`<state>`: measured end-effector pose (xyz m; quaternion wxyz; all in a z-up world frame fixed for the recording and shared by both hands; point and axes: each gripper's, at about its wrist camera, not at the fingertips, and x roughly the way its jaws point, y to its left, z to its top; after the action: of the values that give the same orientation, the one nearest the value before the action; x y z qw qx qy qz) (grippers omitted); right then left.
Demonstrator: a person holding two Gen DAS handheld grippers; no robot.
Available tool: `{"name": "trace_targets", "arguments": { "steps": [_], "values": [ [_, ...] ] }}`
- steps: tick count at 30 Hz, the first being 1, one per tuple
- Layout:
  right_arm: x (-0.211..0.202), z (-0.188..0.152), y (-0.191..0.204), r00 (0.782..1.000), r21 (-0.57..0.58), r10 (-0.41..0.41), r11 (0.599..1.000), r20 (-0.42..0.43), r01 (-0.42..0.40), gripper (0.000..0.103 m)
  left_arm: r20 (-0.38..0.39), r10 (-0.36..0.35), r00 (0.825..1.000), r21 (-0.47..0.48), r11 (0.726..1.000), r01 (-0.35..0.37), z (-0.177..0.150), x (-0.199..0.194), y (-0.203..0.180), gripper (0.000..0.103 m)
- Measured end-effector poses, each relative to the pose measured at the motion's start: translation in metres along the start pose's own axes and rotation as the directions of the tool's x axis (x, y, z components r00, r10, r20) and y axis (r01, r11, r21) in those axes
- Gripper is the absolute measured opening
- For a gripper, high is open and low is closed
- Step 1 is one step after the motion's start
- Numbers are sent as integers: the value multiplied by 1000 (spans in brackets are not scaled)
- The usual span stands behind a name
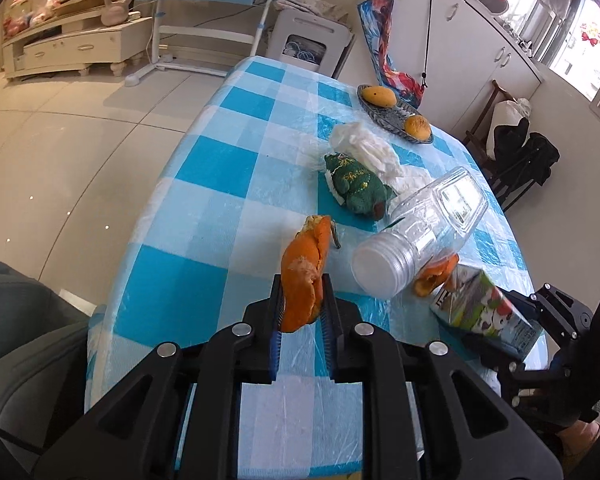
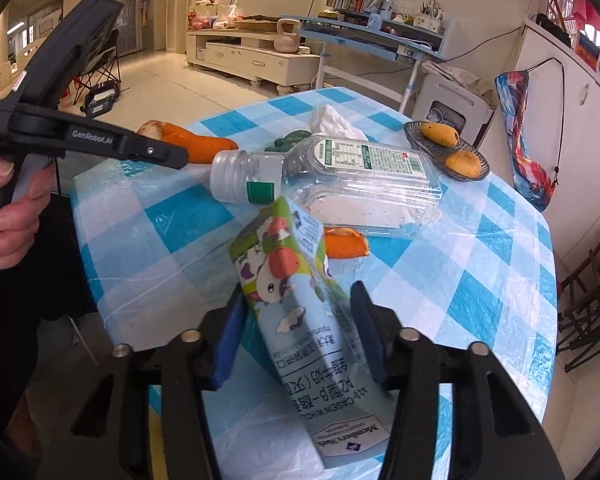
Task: Collect trash
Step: 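Carry the orange snack and milk carton over the yellow bucket with both grippers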
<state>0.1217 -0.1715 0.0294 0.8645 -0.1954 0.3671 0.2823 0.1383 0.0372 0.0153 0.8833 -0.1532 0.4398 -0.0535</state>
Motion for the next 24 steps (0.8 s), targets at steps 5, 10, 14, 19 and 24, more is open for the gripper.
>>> {"name": "trace_targets", "arguments": {
  "steps": [5,10,14,19,24],
  "values": [
    [-11,-1,-9,998,90,47,995,28,-50,29,55,-1,998,-47,999,3,-15,-22,7,16],
    [-28,-5,-13,990,183,115,975,85,-128,29,93,-5,996,-65,998,11,-32,-39,10,16],
    [-41,-10,-15,979,250,150,951,135,-180,29,87,-3,996,-65,998,9,-42,-44,11,16],
    [-51,-18,-8,970,296,176,930,166,-220,29,91,2,996,-58,998,4,-51,-50,14,14],
    [-56,-27,5,963,314,212,914,169,-256,29,65,19,998,-18,1000,-18,-54,-47,10,14]
  ]
}}
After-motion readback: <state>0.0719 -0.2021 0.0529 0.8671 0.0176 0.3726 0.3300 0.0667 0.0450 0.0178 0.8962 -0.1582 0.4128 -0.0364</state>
